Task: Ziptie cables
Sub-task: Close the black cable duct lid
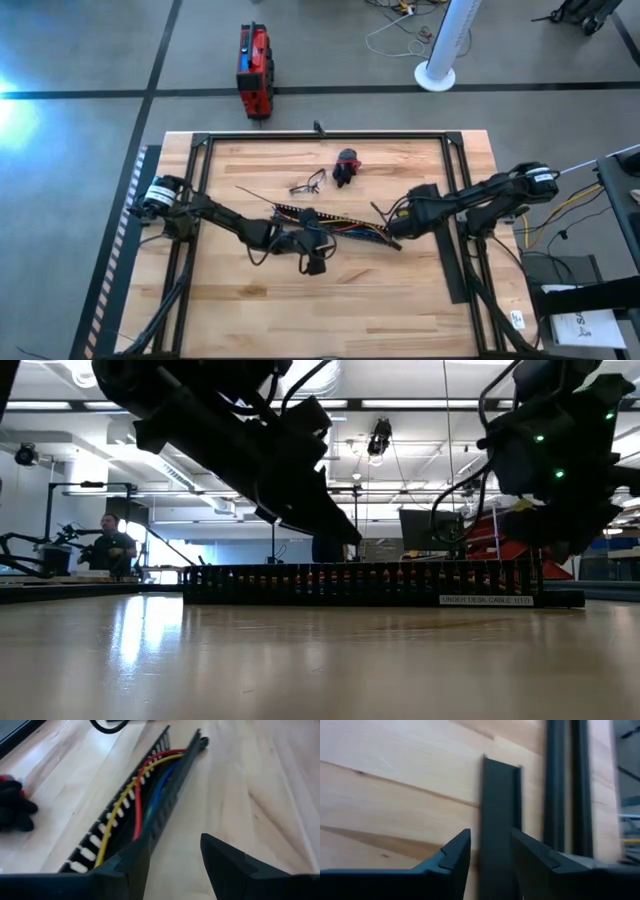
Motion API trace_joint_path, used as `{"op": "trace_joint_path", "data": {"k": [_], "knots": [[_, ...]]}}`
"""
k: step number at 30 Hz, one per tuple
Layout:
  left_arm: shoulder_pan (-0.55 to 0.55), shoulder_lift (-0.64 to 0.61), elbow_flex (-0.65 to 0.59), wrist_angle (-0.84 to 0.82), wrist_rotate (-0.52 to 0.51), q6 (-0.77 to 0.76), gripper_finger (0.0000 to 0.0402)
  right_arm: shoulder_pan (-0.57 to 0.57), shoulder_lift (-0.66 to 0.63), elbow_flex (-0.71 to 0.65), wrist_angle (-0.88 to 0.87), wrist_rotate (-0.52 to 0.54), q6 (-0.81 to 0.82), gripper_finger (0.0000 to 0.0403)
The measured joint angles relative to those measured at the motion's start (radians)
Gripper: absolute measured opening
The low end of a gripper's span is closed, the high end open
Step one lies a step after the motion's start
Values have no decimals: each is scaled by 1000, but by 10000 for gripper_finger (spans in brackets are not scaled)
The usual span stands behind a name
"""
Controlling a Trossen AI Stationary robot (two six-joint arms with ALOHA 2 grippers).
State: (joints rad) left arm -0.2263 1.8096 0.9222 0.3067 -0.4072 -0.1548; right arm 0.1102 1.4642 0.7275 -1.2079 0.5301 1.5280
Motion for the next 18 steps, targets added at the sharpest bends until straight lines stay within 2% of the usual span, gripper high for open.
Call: {"op": "trace_joint_path", "data": {"k": [5, 9, 12, 18], "knots": [[44, -3, 3, -3, 9, -6, 174, -42, -25, -18, 109, 7, -104, 97], [94, 5, 26, 6, 145, -4, 189, -68, -38, -18, 148, 46, -200, 90], [122, 21, 34, 11, 163, 32, 196, -83, -55, -18, 163, 41, -279, 99], [134, 22, 32, 7, 213, 118, 188, -102, -95, -19, 168, -41, -449, 135]]}}
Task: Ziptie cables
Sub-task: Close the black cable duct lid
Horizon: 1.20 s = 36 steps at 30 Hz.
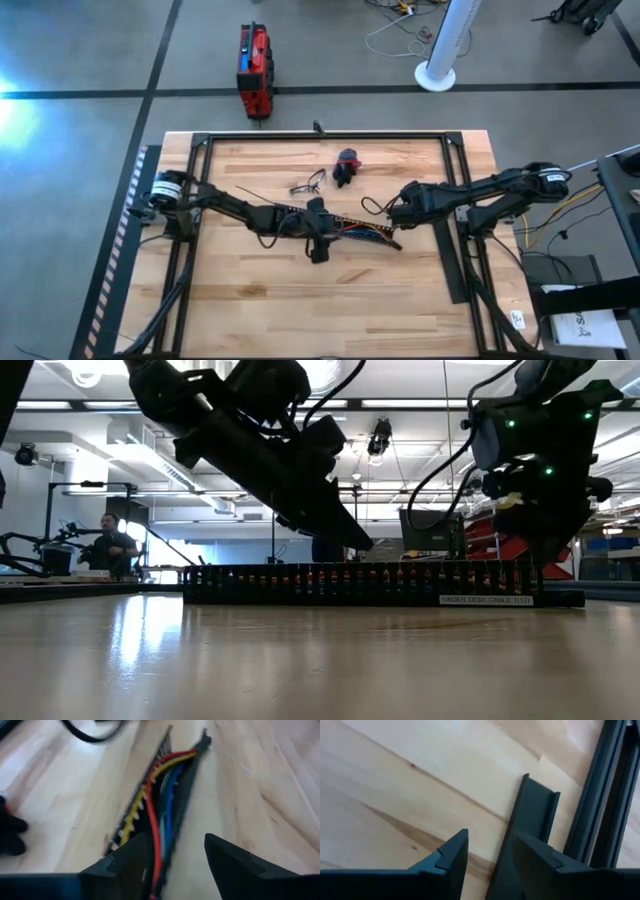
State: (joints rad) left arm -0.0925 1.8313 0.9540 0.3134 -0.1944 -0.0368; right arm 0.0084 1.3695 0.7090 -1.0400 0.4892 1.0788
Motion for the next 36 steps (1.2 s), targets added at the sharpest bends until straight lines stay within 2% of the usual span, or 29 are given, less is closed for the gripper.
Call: {"op": "trace_joint_path", "data": {"k": [9, 17, 23, 27, 32, 36], "knots": [[19, 0, -29, -13, -4, -2, 132, -1, -43, -1, 25, 10, -6, 165], [28, 0, -52, -39, -5, 6, 67, -1, -46, -1, 74, 10, -50, 153], [59, 6, -74, -27, -6, 21, 37, -1, -44, -1, 113, 9, -76, 145], [69, 1, -108, -37, -8, -2, 16, 0, -44, -1, 135, 8, -163, 145], [68, -44, -116, -155, -12, -28, 8, 0, -44, 1, 167, 0, -260, 143], [55, -101, -117, -321, -6, -55, 10, 0, -46, 2, 164, -26, -196, 132]]}}
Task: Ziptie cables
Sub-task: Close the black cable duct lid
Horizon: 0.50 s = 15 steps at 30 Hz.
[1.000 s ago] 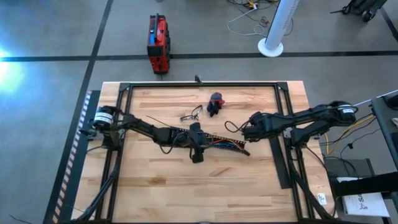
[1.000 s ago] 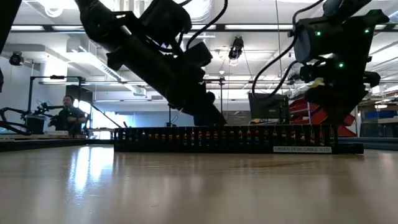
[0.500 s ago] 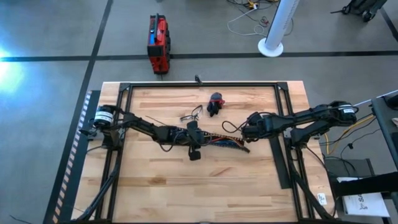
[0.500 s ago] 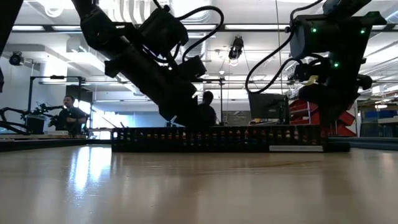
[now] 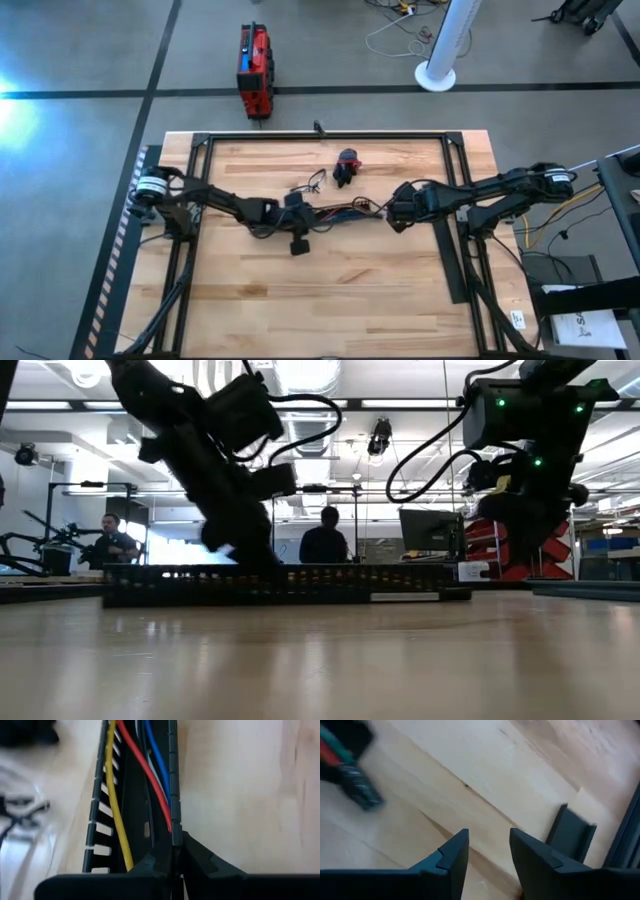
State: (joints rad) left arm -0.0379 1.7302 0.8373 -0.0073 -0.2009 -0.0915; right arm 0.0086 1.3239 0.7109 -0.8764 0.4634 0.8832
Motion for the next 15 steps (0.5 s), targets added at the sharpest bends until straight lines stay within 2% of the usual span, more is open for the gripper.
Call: {"op": "trace_joint_path", "data": {"k": [4, 7, 11, 15], "knots": [[-33, -67, -10, -143, 14, -4, 7, 0, 0, 0, -4, 0, 104, 122], [-52, -121, -34, -195, 94, -5, 9, 0, 6, -6, -14, -1, 162, 120], [-74, -192, -101, -200, 166, -32, 18, 0, 17, -16, -71, -2, 237, 128], [-93, -238, -164, -183, 167, -84, 33, 0, 22, -39, -78, -47, 268, 156]]}}
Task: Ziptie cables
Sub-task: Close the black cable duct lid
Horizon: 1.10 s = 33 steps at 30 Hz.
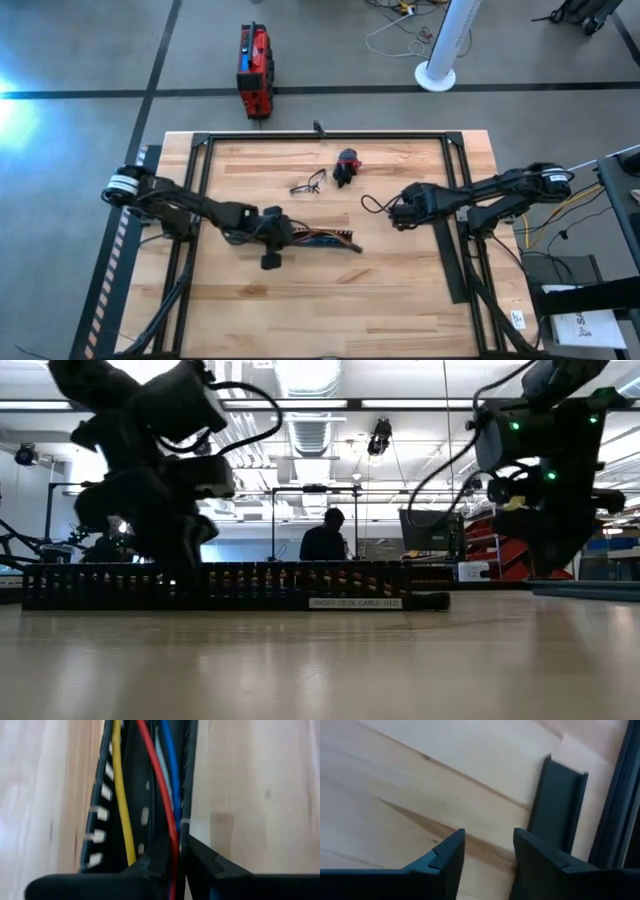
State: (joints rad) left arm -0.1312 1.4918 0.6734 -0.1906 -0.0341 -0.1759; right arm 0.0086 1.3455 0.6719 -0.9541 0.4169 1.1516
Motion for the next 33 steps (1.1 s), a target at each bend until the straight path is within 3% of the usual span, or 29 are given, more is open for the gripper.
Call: {"op": "trace_joint_path", "data": {"k": [5, 11, 18, 27, 33], "knots": [[-41, -11, -52, 83, -3, -44, 54, -1, -1, -70, -4, -26, 62, 183], [-94, -4, -46, 135, -3, -45, 89, 0, -6, -140, 28, -85, 113, 178], [-108, -4, 32, 129, -3, -42, 137, 0, -13, -176, 95, -123, 64, 127], [-108, -4, 139, 43, -5, 12, 178, -1, -15, -126, 121, -189, 48, 13], [-108, -4, 167, 62, -7, 48, 180, 0, -14, -95, 264, -206, -8, 11]]}}
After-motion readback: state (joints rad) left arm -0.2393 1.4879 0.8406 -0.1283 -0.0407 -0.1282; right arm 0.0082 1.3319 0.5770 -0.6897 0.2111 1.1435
